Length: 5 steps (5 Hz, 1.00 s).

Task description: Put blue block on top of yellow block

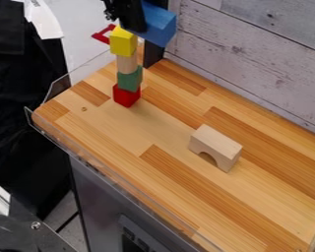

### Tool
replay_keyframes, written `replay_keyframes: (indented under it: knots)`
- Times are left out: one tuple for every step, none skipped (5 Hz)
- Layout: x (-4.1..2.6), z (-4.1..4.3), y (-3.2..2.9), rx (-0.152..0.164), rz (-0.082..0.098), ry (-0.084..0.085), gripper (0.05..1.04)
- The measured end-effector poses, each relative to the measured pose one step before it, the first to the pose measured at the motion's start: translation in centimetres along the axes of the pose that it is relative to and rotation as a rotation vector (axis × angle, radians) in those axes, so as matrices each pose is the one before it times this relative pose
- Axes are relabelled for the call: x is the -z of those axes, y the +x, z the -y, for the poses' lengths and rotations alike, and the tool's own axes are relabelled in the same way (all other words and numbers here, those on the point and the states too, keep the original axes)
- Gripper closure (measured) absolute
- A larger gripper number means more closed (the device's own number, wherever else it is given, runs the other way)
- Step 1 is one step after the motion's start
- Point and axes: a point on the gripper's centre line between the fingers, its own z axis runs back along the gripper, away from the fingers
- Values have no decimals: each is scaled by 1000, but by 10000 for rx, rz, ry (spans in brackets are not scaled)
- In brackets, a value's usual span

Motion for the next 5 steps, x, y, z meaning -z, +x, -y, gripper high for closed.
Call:
replay_keyframes:
  knots:
    - [-194, 317, 827, -218, 68, 13, 521]
    - [299, -53, 1013, -295, -103, 29, 521]
    - [-78, 526, 953, -188, 9, -102, 521]
    - [275, 269, 702, -137, 47, 43, 521]
    - [565, 108, 317, -61, -60, 105, 521]
